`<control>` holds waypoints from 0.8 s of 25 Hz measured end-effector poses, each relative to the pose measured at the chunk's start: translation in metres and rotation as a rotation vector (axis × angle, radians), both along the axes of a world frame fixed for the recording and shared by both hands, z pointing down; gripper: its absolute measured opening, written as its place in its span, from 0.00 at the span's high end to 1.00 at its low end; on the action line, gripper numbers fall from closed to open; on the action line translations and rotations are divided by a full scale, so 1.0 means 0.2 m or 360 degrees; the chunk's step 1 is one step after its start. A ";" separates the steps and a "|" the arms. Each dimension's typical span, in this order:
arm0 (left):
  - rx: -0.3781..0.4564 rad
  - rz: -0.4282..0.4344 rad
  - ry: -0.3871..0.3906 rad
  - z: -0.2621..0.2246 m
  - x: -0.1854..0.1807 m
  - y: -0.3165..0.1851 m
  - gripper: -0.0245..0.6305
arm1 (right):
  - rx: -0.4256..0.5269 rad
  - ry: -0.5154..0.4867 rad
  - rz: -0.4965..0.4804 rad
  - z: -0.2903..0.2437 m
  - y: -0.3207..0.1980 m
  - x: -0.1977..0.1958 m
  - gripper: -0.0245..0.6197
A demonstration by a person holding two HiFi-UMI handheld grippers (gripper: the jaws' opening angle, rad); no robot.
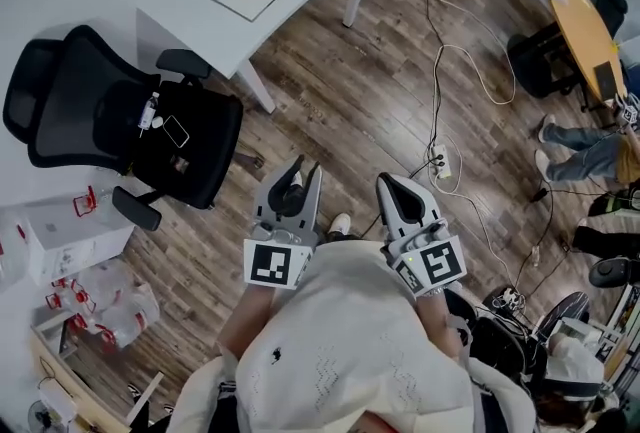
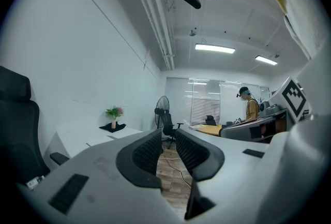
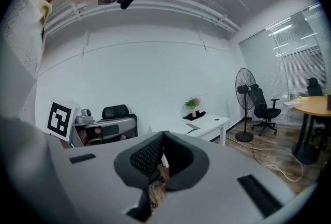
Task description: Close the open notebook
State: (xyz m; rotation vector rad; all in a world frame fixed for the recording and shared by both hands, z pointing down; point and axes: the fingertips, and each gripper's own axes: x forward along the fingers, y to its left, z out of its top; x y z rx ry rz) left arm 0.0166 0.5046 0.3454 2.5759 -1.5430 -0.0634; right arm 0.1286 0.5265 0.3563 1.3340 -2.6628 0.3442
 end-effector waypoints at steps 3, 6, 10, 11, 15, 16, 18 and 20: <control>0.0004 0.0021 -0.0011 -0.01 -0.06 -0.12 0.83 | -0.0014 0.0016 0.0017 0.00 -0.13 -0.06 0.96; -0.0005 0.0054 -0.0016 -0.02 -0.12 -0.26 0.83 | -0.0016 0.0028 0.0042 -0.01 -0.26 -0.12 0.96; -0.0015 0.0104 -0.0005 -0.03 -0.20 -0.43 0.83 | -0.0016 0.0048 0.0099 -0.04 -0.40 -0.19 0.96; -0.0015 0.0117 -0.0004 -0.04 -0.22 -0.46 0.83 | -0.0016 0.0050 0.0114 -0.05 -0.43 -0.21 0.96; 0.0010 0.0183 -0.0006 -0.06 -0.26 -0.58 0.83 | -0.0007 0.0049 0.0176 -0.07 -0.51 -0.26 0.96; 0.0016 0.0198 -0.0001 -0.07 -0.26 -0.60 0.83 | -0.0003 0.0047 0.0190 -0.07 -0.53 -0.27 0.96; 0.0021 0.0223 0.0007 -0.07 -0.29 -0.64 0.83 | 0.0004 0.0047 0.0210 -0.07 -0.57 -0.31 0.96; 0.0022 0.0244 0.0003 -0.07 -0.32 -0.67 0.83 | 0.0011 0.0049 0.0226 -0.07 -0.60 -0.35 0.96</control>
